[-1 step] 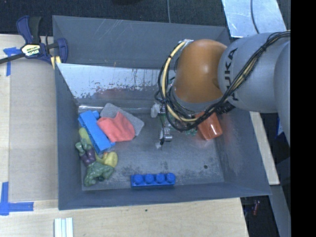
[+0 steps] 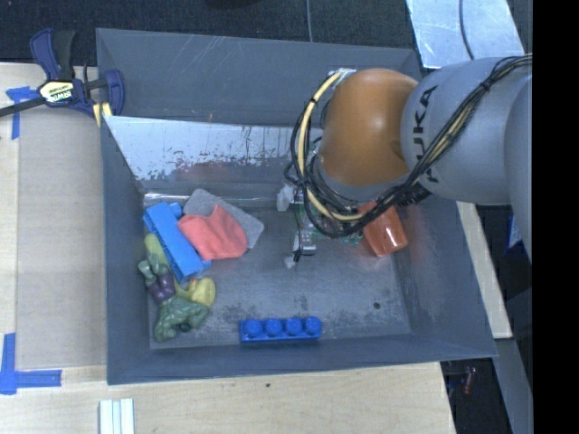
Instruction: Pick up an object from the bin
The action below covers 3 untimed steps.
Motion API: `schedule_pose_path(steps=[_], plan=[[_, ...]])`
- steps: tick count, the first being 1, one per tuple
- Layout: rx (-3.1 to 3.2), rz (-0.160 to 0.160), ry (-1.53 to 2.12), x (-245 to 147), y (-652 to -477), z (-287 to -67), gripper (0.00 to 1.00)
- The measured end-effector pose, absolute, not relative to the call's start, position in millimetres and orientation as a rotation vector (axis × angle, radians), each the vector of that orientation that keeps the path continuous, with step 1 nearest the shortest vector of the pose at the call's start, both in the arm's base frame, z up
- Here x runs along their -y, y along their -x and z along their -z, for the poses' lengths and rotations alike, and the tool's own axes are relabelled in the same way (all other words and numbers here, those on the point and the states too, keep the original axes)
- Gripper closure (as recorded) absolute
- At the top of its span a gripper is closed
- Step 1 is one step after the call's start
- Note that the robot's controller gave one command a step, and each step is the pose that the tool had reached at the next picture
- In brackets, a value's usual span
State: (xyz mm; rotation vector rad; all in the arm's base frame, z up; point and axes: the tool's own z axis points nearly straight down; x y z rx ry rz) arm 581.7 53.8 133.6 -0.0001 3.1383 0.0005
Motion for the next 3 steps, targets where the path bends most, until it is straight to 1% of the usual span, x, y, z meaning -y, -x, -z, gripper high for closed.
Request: schedule_pose_path(steps=[1, 2, 3], plan=[[-3.13, -0.001, 0.155, -107.8, -612.7, -97.1, 0.0], [-3.133, -0.003, 0.154, -122.6, -620.6, -79.9, 0.0], [-3.129, 0.0, 0.18, -135.3, -617.5, -73.3, 0.0]])
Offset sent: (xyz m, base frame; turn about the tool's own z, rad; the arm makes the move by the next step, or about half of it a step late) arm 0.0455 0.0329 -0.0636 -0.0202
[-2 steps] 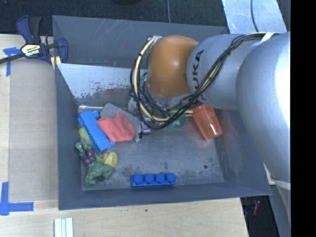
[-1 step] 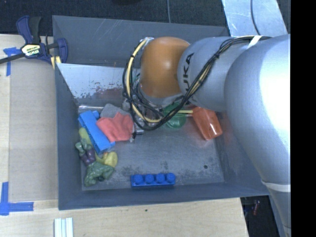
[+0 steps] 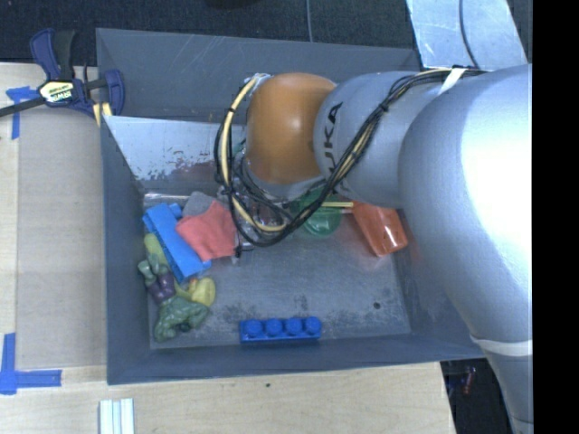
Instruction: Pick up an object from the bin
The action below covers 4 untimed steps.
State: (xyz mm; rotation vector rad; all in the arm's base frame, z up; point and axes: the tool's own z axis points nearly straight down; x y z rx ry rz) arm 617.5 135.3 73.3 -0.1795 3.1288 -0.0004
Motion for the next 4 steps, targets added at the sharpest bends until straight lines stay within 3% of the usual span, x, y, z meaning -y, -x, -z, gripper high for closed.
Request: schedule_pose_path(steps=[1, 4], plan=[[-3.113, -0.002, 0.311, -128.4, -623.0, -72.5, 1.0], [-3.114, -0.002, 0.307, -128.0, -623.0, -72.4, 1.0]])
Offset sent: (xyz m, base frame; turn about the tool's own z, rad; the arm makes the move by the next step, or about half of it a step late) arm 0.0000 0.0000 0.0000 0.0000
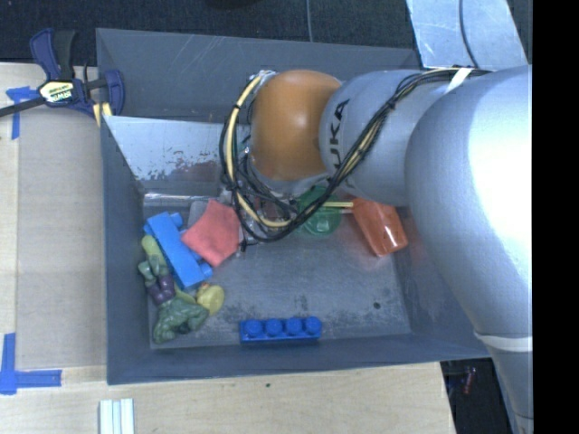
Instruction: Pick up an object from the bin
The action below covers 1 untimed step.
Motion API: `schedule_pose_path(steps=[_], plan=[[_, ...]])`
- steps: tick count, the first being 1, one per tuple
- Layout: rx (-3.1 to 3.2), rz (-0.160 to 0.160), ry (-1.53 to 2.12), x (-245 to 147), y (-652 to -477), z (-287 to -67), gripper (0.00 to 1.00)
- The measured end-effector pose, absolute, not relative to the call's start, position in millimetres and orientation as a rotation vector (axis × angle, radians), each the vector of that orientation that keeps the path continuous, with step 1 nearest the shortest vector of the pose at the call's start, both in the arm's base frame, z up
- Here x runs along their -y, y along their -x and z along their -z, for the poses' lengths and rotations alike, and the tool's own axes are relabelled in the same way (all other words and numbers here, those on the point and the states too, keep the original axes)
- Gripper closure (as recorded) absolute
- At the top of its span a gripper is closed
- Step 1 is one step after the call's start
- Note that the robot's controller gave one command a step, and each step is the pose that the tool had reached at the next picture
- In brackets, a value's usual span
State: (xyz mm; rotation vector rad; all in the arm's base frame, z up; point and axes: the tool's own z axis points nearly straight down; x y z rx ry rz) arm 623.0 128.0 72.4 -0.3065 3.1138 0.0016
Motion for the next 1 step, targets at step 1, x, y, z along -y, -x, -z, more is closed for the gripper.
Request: schedule_pose_path(steps=[1], plan=[[-3.114, -0.002, 0.306, -128.0, -623.0, -72.4, 1.0]])
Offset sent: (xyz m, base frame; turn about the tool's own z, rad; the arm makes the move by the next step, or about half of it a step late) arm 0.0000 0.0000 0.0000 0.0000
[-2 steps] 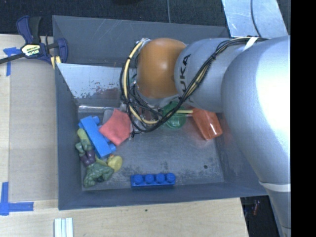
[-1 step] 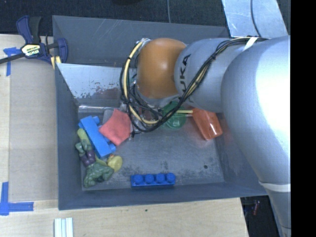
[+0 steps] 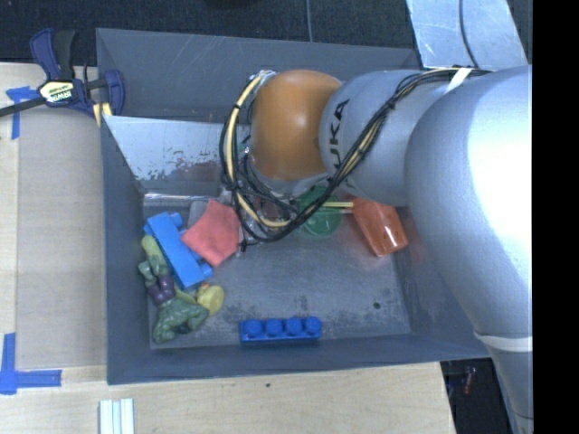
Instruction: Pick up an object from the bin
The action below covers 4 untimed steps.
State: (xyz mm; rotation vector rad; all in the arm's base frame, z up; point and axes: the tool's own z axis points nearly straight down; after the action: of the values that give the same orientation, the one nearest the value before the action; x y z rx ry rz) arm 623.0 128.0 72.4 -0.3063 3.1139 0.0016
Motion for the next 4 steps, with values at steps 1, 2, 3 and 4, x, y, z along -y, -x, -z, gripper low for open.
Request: schedule_pose_path(steps=[1, 2, 3, 4], plan=[[-3.114, -0.002, 0.306, -127.9, -623.0, -72.4, 1.0], [-2.679, 0.015, 1.61, -130.2, -610.0, -78.8, 1.0], [-2.683, 0.013, 1.607, -130.1, -609.9, -78.7, 1.0], [-2.684, 0.012, 1.607, -130.1, -609.7, -78.6, 1.0]])
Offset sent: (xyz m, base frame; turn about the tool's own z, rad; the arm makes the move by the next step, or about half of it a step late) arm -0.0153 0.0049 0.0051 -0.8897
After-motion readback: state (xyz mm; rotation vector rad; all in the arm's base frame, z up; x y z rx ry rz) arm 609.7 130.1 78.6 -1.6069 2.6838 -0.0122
